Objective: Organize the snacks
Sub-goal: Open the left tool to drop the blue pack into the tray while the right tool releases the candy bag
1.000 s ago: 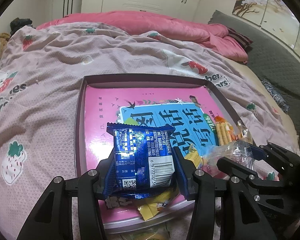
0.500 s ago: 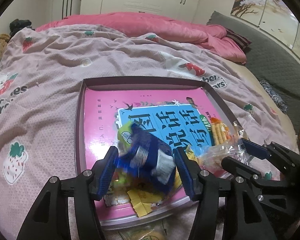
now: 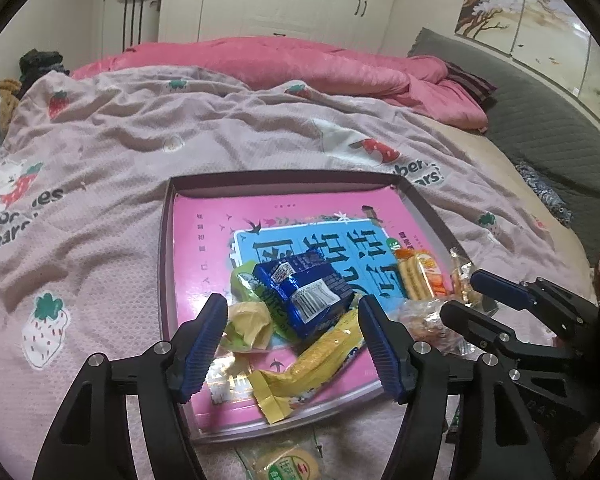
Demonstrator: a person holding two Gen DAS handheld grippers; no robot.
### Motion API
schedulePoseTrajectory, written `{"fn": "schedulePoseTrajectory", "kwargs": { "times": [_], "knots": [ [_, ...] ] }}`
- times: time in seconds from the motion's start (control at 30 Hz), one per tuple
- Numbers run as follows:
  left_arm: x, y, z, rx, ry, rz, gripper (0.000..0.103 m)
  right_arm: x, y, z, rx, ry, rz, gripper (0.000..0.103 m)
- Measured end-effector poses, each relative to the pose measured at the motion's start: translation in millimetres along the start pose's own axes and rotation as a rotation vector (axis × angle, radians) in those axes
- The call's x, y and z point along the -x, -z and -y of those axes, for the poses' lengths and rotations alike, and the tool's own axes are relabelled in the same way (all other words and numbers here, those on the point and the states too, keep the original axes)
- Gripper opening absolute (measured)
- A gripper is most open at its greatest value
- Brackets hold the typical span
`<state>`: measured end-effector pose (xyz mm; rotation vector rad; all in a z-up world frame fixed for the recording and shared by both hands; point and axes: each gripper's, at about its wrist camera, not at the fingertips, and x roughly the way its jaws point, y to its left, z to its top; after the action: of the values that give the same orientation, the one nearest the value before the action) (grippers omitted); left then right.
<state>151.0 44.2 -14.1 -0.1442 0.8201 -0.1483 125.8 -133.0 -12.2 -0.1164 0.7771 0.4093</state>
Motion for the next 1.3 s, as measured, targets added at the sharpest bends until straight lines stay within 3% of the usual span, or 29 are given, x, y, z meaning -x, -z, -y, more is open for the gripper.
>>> {"fn": "schedulePoseTrajectory", "kwargs": {
  "times": [0.13, 0.3, 1.3],
  "knots": [
    [9.6, -0.9, 1.2, 0.0, -0.002, 0.013, 0.071, 8.1, -2.3, -1.6, 0.004, -0.007, 0.02, 0.057],
    [20.7, -1.0, 3.6, -0.004, -0.009, 0.029, 0.075, 18.6, -4.6, -2.7, 0.007, -0.019, 0.042, 0.058],
    [79.0, 4.0, 30.8, -0.041, -0.022, 0.092, 0.076, 95.6, -6.3, 8.3, -0.016, 0.02, 0.17, 0.064]
  ]
}}
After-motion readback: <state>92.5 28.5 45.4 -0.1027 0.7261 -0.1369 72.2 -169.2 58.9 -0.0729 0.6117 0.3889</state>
